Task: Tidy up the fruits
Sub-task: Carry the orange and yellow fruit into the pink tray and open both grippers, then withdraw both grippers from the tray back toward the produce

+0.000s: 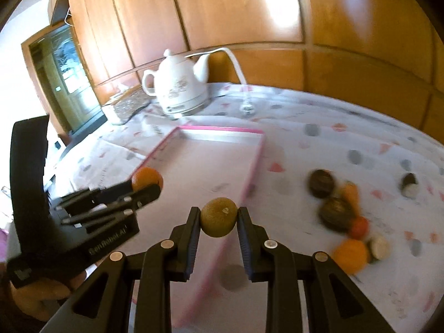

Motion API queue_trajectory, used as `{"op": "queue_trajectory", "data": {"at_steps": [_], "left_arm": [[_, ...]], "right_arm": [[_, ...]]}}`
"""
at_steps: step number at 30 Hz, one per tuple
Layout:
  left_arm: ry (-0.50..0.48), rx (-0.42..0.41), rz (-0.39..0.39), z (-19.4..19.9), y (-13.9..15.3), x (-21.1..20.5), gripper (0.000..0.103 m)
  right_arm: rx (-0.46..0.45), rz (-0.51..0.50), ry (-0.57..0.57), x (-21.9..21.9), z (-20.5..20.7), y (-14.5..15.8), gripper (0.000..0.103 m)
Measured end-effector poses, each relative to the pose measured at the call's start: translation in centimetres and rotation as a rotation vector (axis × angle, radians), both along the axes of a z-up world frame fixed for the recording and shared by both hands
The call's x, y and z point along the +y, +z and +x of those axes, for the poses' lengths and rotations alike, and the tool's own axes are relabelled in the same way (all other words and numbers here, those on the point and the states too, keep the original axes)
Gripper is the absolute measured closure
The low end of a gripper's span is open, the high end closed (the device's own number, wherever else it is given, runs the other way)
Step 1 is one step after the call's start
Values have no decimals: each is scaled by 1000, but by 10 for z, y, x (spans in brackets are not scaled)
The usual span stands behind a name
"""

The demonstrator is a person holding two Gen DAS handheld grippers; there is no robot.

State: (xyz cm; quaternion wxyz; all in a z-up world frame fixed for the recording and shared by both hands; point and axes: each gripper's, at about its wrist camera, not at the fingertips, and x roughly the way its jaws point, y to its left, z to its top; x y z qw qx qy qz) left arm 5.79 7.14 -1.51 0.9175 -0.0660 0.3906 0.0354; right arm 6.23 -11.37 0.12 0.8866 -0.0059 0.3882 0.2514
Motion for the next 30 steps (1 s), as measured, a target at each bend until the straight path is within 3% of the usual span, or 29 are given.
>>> {"op": "queue_trajectory", "data": {"at_steps": [2,5,9,16,30], "left_arm": [[34,10,-4,-1,-2,9,63],[70,-1,10,-6,0,16,39],[102,-21,18,-12,3,17,27],[100,-38,-26,-15,6,14,25],[-52,-37,-51,-17,12,-31,25]], "right_arm": [[4,13,3,13,7,-1,73],[34,11,2,27,13,-6,59],[27,-15,-7,32,7,-10,58],[20,-35,-148,-11,-11,-20,59],[58,-27,-437,-130,-29,-37,59]]}}
